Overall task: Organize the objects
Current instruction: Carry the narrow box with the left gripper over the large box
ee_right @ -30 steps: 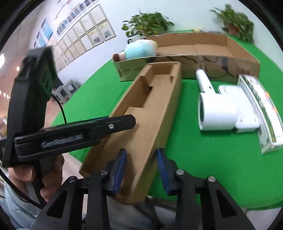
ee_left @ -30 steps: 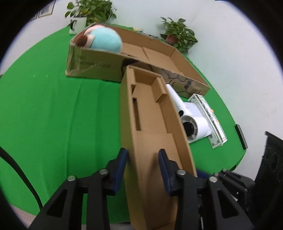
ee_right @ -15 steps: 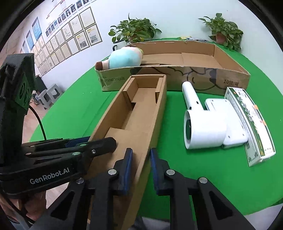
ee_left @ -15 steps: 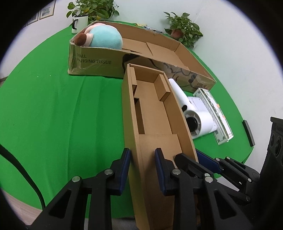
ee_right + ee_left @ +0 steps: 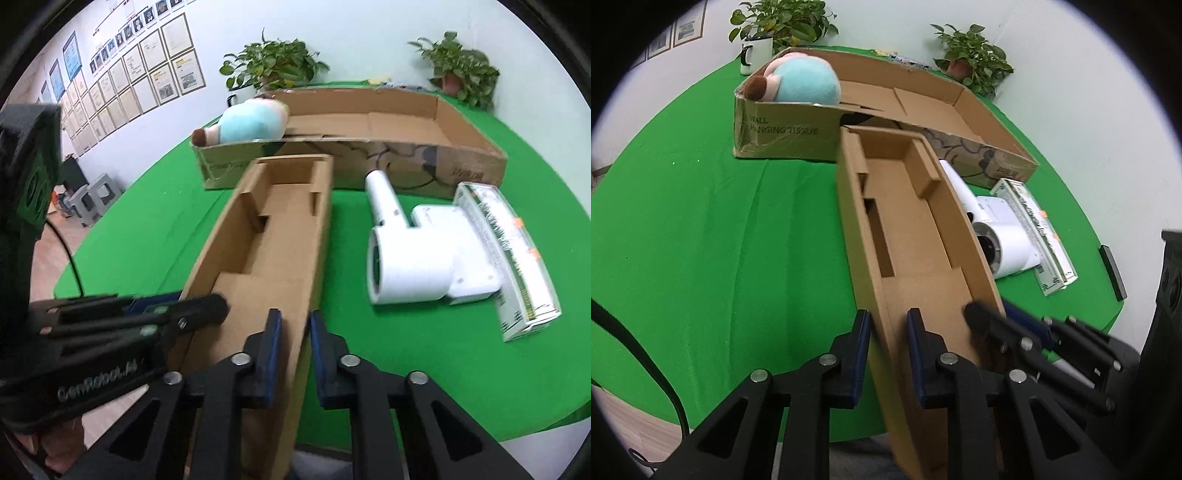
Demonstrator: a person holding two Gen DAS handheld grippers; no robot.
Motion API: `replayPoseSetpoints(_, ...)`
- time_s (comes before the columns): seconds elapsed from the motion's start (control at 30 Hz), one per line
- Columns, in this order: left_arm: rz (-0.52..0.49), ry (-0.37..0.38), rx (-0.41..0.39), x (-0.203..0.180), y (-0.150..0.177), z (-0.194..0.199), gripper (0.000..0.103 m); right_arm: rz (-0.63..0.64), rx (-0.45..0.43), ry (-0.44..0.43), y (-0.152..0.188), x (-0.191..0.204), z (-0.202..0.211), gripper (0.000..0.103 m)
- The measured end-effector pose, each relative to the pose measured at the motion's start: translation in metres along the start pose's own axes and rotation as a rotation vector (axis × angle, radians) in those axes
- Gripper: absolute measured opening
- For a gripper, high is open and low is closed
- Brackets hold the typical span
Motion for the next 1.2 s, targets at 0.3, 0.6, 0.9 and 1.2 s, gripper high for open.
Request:
replayPoseSetpoints(0.3, -0.031, -0.02, -0.091, -0.01, -0.024, 0.013, 0.013, -0.016, -0.064, 0.016, -0.019, -0.006, 0.015, 0.008)
replayPoseSetpoints(0.6, -0.075, -0.009, -0.202, -0.025, -0.065, 0.035, 0.012, -0.033, -0.17, 0.024, -0.061, -0.005, 0.039, 0.008)
replayPoseSetpoints(0.9, -0.134, 0.004, -0.324, -0.041, -0.125, 0.061, 0.012, -0.018, -0.31, 0.036, -0.124, -0.002, 0.067, 0.007)
replayPoseSetpoints(1.2, -0.196, -0.001, -0.399, -0.053, -0.201, 0.071, 0.012, -0.017, -0.401, 0.039, -0.204, -0.001, 0.083, 0.007)
Point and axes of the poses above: each gripper's, at about its wrist camera, not at the fingertips, and z roughly against the way its jaws point, x to its left, y to its underside, the point moved 6 cm from there along -z, roughly the way its jaws point, and after that the axes turned 10 degrees about -x, right-handed, at the moved point
